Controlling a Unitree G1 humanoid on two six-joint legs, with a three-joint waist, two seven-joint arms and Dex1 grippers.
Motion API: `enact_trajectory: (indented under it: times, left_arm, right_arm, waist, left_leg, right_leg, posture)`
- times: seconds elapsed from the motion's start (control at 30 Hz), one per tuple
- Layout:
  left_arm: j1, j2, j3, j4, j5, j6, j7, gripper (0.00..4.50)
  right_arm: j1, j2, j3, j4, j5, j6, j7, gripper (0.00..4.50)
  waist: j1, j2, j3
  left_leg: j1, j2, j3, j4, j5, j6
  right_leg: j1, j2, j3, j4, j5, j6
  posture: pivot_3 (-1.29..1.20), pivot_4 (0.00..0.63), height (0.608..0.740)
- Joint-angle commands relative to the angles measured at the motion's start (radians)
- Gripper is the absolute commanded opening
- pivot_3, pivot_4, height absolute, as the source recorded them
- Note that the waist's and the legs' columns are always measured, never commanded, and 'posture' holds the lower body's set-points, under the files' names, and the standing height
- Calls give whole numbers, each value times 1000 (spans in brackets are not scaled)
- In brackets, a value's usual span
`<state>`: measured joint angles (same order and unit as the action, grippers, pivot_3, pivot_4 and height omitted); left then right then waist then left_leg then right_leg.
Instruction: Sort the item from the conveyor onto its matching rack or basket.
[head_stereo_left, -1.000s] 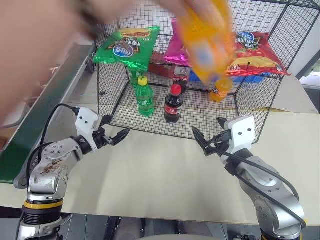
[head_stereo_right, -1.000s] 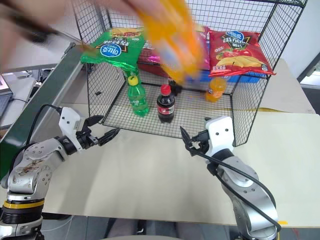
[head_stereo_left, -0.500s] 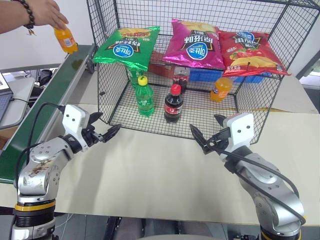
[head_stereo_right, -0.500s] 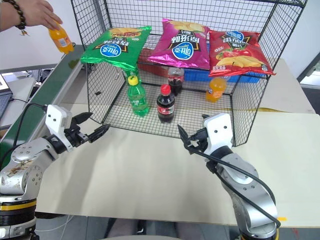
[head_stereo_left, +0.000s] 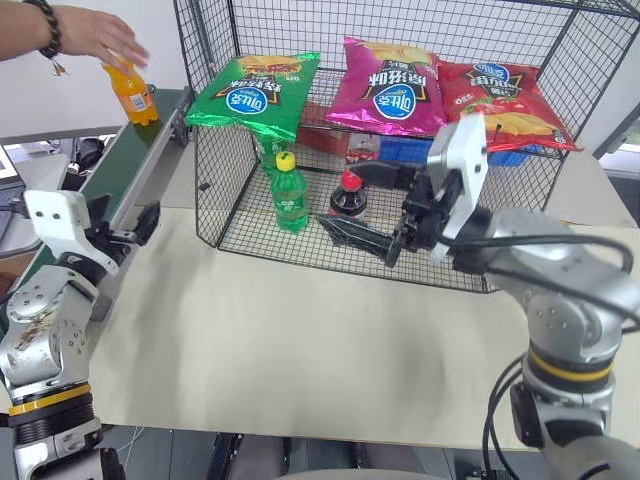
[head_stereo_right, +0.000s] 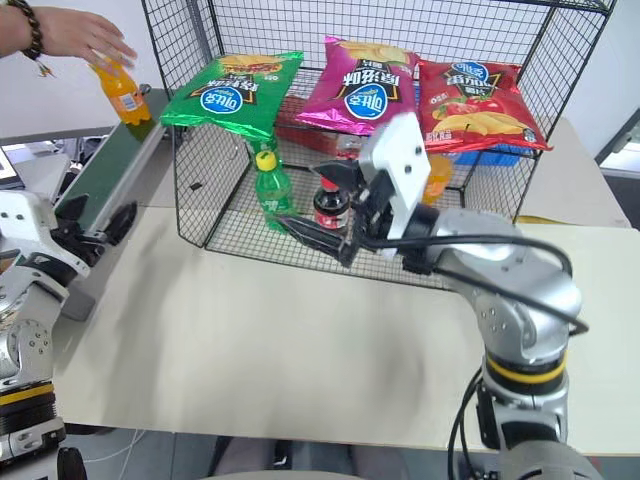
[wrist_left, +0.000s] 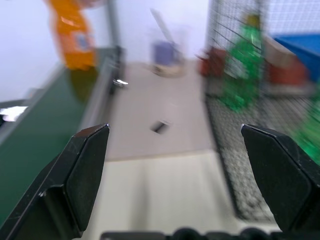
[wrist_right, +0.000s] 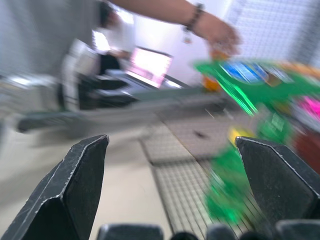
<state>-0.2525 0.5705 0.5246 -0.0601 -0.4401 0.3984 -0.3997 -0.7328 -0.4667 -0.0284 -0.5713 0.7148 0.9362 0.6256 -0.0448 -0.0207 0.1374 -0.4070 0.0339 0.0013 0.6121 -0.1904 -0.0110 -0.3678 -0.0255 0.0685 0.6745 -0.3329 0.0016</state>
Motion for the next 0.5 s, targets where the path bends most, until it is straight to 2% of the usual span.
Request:
enact_trajectory:
  times: [0.03,0.2,0.5]
  left_arm:
    - [-18,-2,72,19,2,-46,72,4481]
    - [-11,15,122,64,3,-78,99,4481]
    - [-15,84,150,190,1,-116,50,4481]
  right_arm:
    - [-95,0,15,67,24,-21,44,4500]
    - [-157,14,32,124,21,-57,70,4500]
    - [-164,18,37,120,28,-63,63,4500]
  waist:
    - [0,0,0]
    - [2,0,0]
    - [1,0,0]
  left_leg:
    - [0,0,0,0,0,0]
    - [0,0,0,0,0,0]
    - [0,0,0,0,0,0]
  right_leg:
    - [0,0,0,0,0,0]
    - [-1,-2,-1,2,0,0]
    - [-1,-6,-1,3,0,0]
  posture:
    - [0,150,740]
    - [0,150,740]
    - [0,150,740]
